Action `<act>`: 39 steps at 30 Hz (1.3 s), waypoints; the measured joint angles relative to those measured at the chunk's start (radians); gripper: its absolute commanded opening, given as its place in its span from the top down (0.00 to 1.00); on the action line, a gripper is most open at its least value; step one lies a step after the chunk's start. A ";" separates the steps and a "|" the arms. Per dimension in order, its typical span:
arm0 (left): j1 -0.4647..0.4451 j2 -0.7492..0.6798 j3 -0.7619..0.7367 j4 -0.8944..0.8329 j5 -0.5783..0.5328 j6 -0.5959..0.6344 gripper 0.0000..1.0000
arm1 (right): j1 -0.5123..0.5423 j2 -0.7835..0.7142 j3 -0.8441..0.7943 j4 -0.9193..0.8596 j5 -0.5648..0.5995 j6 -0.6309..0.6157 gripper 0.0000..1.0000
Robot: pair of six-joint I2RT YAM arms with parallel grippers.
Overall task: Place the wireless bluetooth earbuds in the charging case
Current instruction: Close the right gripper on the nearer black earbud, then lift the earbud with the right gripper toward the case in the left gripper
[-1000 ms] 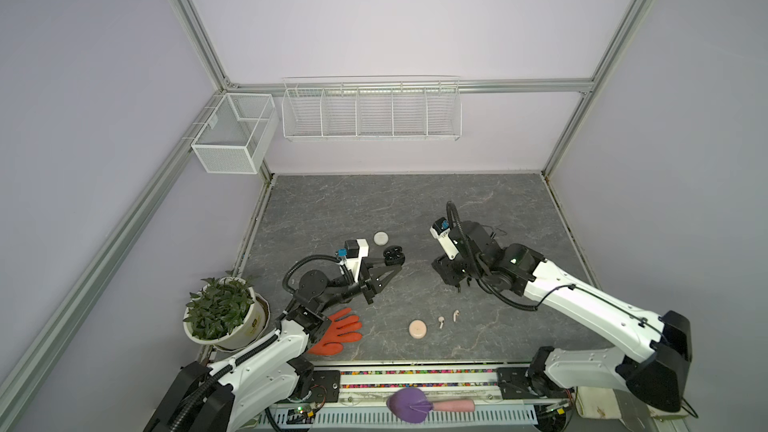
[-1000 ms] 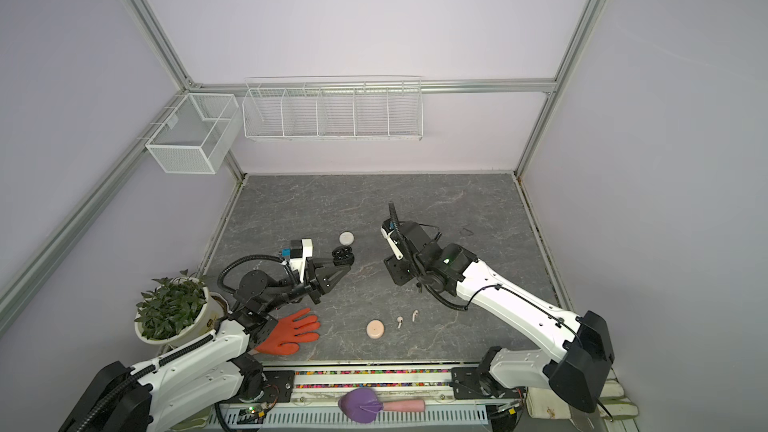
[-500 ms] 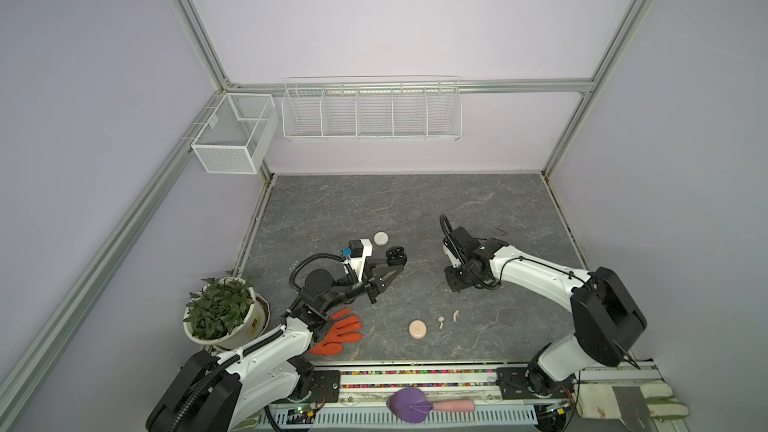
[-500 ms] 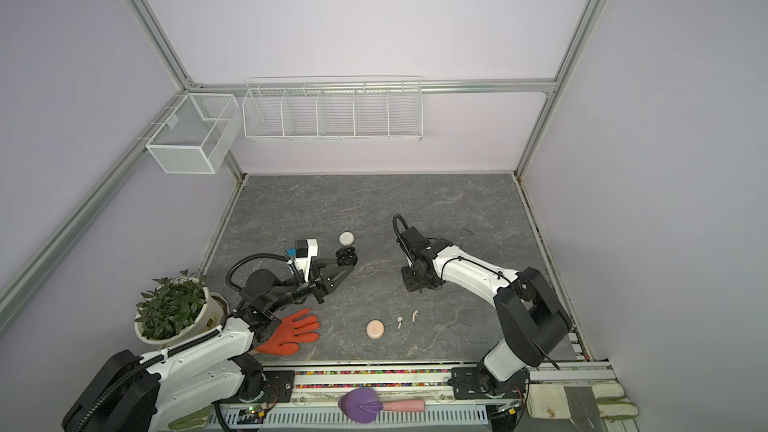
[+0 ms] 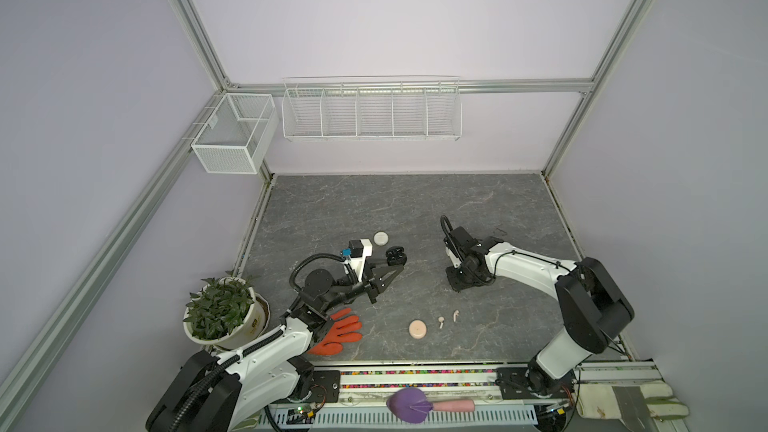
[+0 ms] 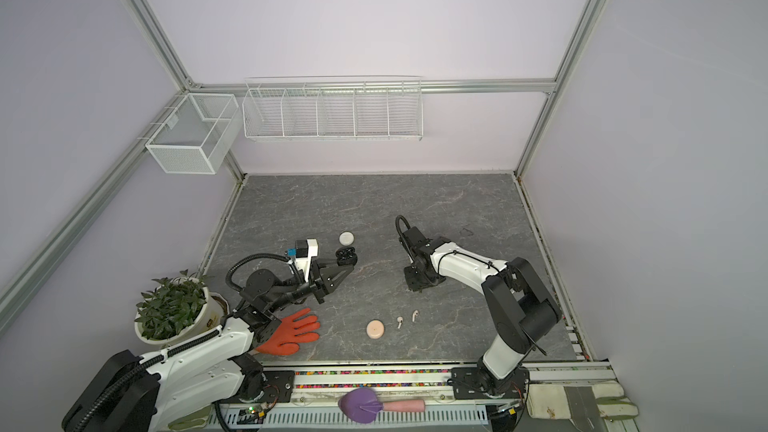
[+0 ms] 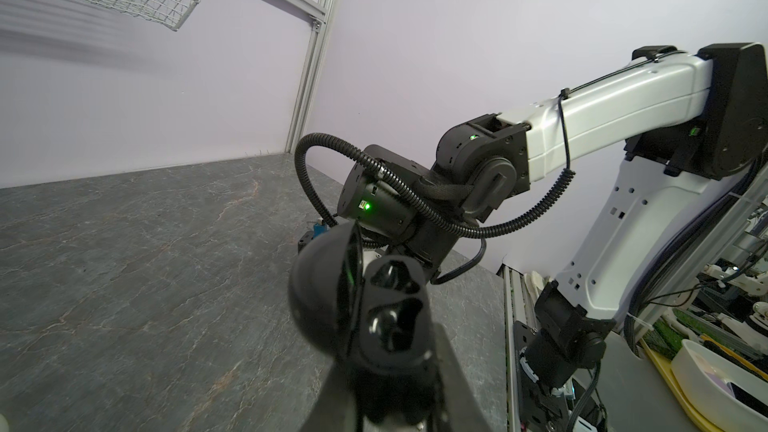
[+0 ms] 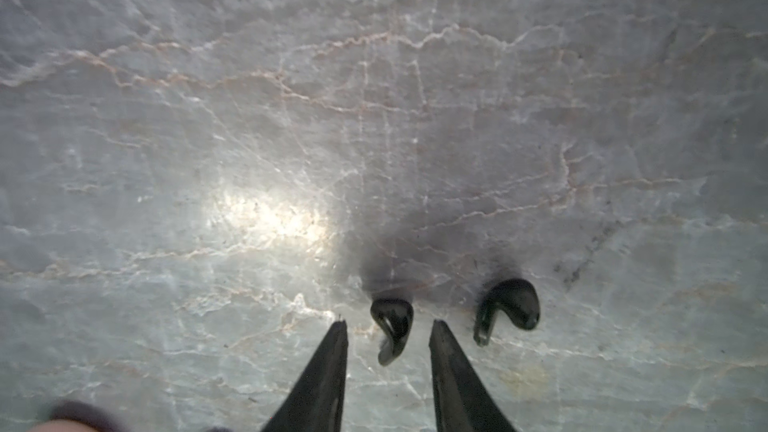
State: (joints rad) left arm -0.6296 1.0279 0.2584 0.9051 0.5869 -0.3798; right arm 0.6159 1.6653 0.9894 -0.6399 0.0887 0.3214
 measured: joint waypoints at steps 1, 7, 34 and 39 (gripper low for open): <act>0.000 0.000 0.000 0.000 0.000 0.000 1.00 | 0.000 0.006 0.000 0.002 0.000 0.000 0.65; 0.000 0.000 -0.001 -0.006 -0.006 0.002 1.00 | -0.002 0.035 0.000 0.005 0.000 0.000 0.70; -0.002 -0.020 -0.003 -0.037 -0.078 0.008 1.00 | -0.002 0.013 0.023 0.004 0.028 -0.012 0.82; -0.002 -0.009 -0.003 -0.028 -0.106 -0.004 1.00 | 0.037 -0.052 0.088 -0.007 0.092 -0.027 0.82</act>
State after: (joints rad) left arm -0.6315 1.0187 0.2554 0.8768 0.4812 -0.3840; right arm 0.6525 1.6135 1.0771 -0.6472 0.1802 0.2939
